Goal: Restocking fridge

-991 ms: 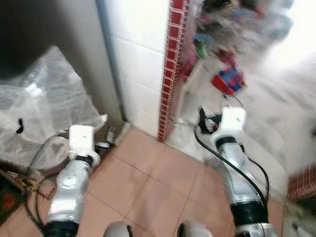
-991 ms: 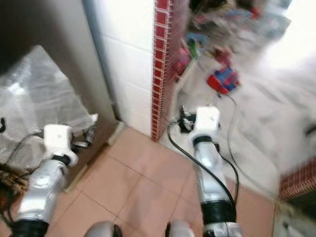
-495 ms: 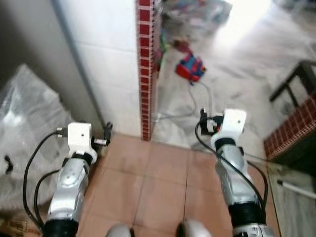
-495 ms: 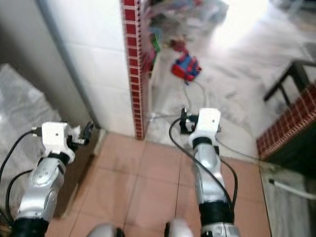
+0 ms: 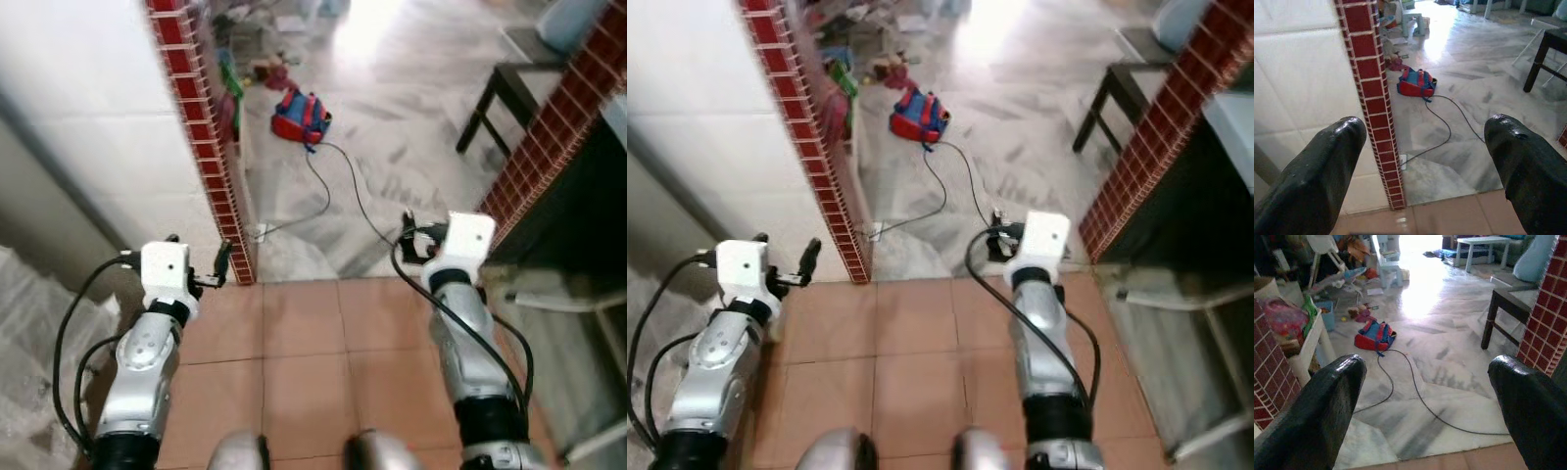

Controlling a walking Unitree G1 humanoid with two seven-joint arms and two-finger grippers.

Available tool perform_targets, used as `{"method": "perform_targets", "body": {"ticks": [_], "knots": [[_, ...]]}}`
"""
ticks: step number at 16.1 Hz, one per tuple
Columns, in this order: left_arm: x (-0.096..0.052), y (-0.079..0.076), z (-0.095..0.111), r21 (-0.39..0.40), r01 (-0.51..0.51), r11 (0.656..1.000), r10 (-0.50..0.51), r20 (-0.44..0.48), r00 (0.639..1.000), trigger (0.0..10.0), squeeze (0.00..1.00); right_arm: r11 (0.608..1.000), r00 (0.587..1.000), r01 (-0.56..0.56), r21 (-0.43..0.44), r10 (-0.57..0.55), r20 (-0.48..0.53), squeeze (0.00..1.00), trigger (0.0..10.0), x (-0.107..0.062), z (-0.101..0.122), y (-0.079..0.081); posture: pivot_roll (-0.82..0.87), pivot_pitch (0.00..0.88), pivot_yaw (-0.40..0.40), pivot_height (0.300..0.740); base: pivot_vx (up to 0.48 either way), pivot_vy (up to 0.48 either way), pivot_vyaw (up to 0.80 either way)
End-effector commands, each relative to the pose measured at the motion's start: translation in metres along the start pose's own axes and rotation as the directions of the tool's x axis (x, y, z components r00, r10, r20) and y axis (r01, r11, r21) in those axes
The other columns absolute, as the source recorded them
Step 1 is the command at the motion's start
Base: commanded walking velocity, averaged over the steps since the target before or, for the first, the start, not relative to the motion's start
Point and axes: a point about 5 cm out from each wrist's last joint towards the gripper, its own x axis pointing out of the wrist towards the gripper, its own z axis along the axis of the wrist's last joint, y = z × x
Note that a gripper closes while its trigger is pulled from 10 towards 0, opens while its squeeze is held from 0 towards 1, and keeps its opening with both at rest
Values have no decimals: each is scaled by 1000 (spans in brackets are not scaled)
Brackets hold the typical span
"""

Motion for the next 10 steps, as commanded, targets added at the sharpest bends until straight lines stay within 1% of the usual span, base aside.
{"method": "perform_targets", "body": {"ticks": [1,3,5,10], "knots": [[1,-5,2,-1,21,1000,-21,10,1000,10000,0,1000,1000,15,-2,-15,2,0,10000,-1,0,-6,37,80,43,740,0,0,-800],[0,-5,2,-2,27,1000,-27,12,1000,10000,0,1000,1000,23,-6,-23,3,0,10000,-1,0,-7,35,81,44,740,0,0,-800],[0,-6,2,-8,39,999,-39,16,999,10000,0,999,1000,10,-31,-9,24,0,10000,-2,3,-6,32,82,44,740,292,0,-800],[2,-8,2,-13,41,999,-41,19,999,10000,0,999,1000,9,-30,-9,16,0,10000,-2,2,-6,30,77,41,740,348,0,-800]]}}
